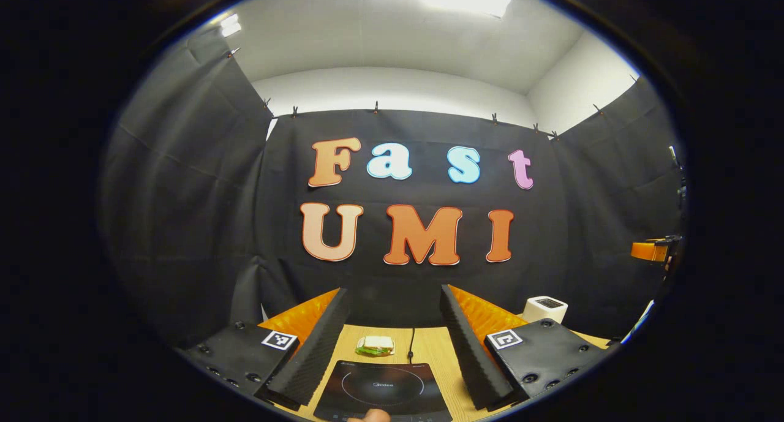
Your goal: First push the handle of the pot to place it horizontally, then grasp the pot with both hands and set it on the induction cooktop.
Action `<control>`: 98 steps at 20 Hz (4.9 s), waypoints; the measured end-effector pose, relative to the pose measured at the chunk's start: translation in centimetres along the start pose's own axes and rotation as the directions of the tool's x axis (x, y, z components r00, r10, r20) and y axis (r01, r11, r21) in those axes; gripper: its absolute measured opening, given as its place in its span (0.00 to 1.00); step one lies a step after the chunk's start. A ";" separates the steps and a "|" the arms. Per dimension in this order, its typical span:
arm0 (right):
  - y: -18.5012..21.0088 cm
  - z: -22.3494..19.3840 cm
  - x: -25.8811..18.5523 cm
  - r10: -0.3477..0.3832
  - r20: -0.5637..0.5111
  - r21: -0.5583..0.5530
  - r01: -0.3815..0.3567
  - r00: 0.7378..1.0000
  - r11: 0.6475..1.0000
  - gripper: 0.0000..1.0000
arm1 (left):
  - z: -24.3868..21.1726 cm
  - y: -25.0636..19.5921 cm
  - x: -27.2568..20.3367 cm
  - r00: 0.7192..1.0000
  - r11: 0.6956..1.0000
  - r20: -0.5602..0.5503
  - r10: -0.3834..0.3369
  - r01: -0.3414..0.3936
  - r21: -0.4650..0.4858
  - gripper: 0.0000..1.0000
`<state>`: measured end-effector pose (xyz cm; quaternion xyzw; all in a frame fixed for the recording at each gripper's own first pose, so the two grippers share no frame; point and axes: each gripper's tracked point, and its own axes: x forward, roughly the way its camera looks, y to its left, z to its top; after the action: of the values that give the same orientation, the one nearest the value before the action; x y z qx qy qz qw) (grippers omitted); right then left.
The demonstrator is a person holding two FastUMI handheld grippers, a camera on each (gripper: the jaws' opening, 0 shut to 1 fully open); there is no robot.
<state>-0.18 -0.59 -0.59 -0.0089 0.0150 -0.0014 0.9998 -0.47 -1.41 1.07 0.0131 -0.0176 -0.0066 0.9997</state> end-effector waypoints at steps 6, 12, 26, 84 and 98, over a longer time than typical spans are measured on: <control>-0.1 -0.3 0.0 0.001 -0.003 0.003 -0.001 1.000 1.000 0.95 | -0.9 0.0 0.4 0.999 1.000 -0.035 -0.011 0.011 -0.020 0.97; -0.1 -0.4 0.1 0.002 -0.005 0.008 -0.002 1.000 1.000 0.95 | -1.3 0.7 0.8 0.999 1.000 -0.037 -0.007 0.008 0.001 0.84; 0.3 -1.2 0.4 -0.003 -0.022 -0.001 0.003 1.000 1.000 0.95 | -4.5 -2.4 1.0 0.984 0.990 -0.111 -0.137 0.138 -0.001 0.53; 17.6 -39.5 -7.8 0.256 -0.734 0.007 -0.371 0.629 0.929 0.00 | -11.6 8.6 0.6 0.976 0.999 -0.213 0.051 -0.049 0.011 0.98; 22.2 -39.5 -6.1 0.334 -0.749 0.095 -0.405 0.572 0.909 0.00 | -11.6 10.4 -0.1 0.976 0.998 -0.211 0.060 -0.059 0.011 0.97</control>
<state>-7.38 20.96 -40.30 -0.0476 0.4279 0.2044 0.8791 0.00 9.25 -10.23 0.0155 0.0882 0.0249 0.9957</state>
